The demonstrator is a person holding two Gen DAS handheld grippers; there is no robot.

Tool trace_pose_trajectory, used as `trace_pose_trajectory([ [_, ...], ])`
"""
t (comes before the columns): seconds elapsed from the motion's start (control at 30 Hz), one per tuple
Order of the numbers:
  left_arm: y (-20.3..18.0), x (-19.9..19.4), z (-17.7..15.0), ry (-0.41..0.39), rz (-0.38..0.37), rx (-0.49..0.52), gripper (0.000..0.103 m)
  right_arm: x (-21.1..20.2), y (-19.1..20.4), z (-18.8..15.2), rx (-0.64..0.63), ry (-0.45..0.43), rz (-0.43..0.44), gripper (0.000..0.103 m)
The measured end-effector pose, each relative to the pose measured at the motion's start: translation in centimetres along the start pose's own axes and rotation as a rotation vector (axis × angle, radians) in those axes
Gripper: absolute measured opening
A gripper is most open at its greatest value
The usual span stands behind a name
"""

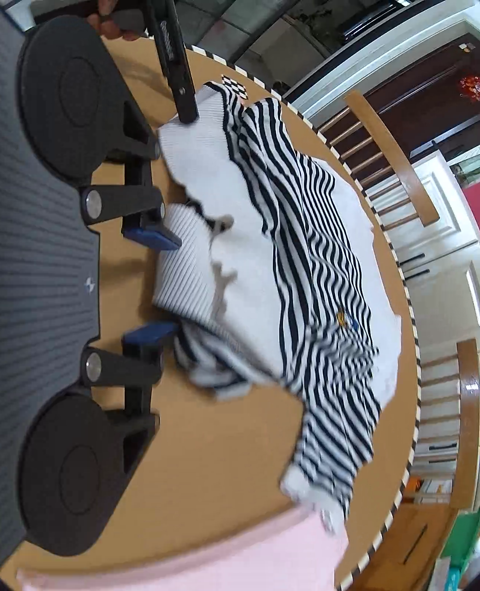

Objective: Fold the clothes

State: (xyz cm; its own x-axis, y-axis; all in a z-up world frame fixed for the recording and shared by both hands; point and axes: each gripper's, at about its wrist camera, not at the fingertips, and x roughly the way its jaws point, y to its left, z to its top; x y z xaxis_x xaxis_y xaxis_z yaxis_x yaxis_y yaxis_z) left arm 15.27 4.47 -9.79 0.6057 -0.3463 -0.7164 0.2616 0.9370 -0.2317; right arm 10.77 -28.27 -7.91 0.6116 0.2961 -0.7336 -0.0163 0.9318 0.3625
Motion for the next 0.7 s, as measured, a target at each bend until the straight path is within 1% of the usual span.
trace_pose_trajectory([
  [0.03, 0.0, 0.1, 0.3, 0.009, -0.010, -0.003, 0.009, -0.1, 0.1, 0.3, 0.018, -0.005, 0.007, 0.008],
  [0.07, 0.1, -0.3, 0.8, 0.015, -0.032, -0.020, 0.007, -0.2, 0.2, 0.5, 0.036, -0.009, 0.013, 0.008],
  [0.1, 0.5, -1.4, 1.6, 0.011, -0.067, -0.050, 0.007, -1.3, 0.3, 1.0, 0.040, -0.022, 0.043, 0.008],
  [0.13, 1.0, -2.8, 2.5, 0.005, -0.106, -0.087, 0.007, -3.2, 0.4, 1.5, 0.022, -0.042, 0.075, 0.008],
  [0.2, 2.3, -5.8, 4.6, 0.004, -0.185, -0.173, 0.007, -7.4, 0.2, 3.0, -0.013, -0.077, 0.109, 0.008],
  [0.27, 3.6, -8.5, 6.9, 0.037, -0.270, -0.275, 0.007, -11.5, -1.1, 4.6, 0.009, -0.116, 0.150, 0.007],
  [0.33, 4.8, -10.0, 8.3, 0.077, -0.319, -0.363, 0.008, -15.0, -2.8, 6.0, 0.040, -0.156, 0.174, 0.007],
  [0.37, 5.4, -10.5, 9.0, 0.099, -0.341, -0.404, 0.009, -16.1, -3.8, 6.3, 0.050, -0.154, 0.180, 0.007],
  [0.4, 6.1, -10.7, 9.2, 0.121, -0.352, -0.447, 0.011, -16.5, -4.7, 6.2, 0.052, -0.141, 0.165, 0.007],
  [0.43, 6.6, -10.4, 8.7, 0.153, -0.341, -0.468, 0.015, -16.7, -5.6, 6.0, 0.050, -0.126, 0.138, 0.008],
  [0.47, 7.1, -9.9, 7.9, 0.193, -0.320, -0.472, 0.020, -16.4, -6.4, 5.4, 0.040, -0.079, 0.104, 0.009],
  [0.5, 7.4, -9.3, 6.8, 0.234, -0.291, -0.479, 0.023, -15.6, -7.0, 4.4, 0.024, -0.013, 0.072, 0.011],
  [0.57, 8.0, -8.3, 3.6, 0.317, -0.229, -0.494, 0.024, -13.8, -7.6, 1.3, -0.031, 0.112, 0.014, 0.012],
  [0.63, 8.3, -8.3, -0.2, 0.385, -0.183, -0.499, 0.024, -12.3, -7.7, -2.0, -0.066, 0.231, -0.030, 0.014],
  [0.67, 8.4, -8.4, -1.8, 0.410, -0.164, -0.506, 0.024, -11.8, -7.7, -3.4, -0.068, 0.272, -0.047, 0.014],
  [0.7, 8.4, -8.6, -3.2, 0.425, -0.133, -0.497, 0.024, -11.6, -7.7, -4.5, -0.059, 0.294, -0.063, 0.017],
])
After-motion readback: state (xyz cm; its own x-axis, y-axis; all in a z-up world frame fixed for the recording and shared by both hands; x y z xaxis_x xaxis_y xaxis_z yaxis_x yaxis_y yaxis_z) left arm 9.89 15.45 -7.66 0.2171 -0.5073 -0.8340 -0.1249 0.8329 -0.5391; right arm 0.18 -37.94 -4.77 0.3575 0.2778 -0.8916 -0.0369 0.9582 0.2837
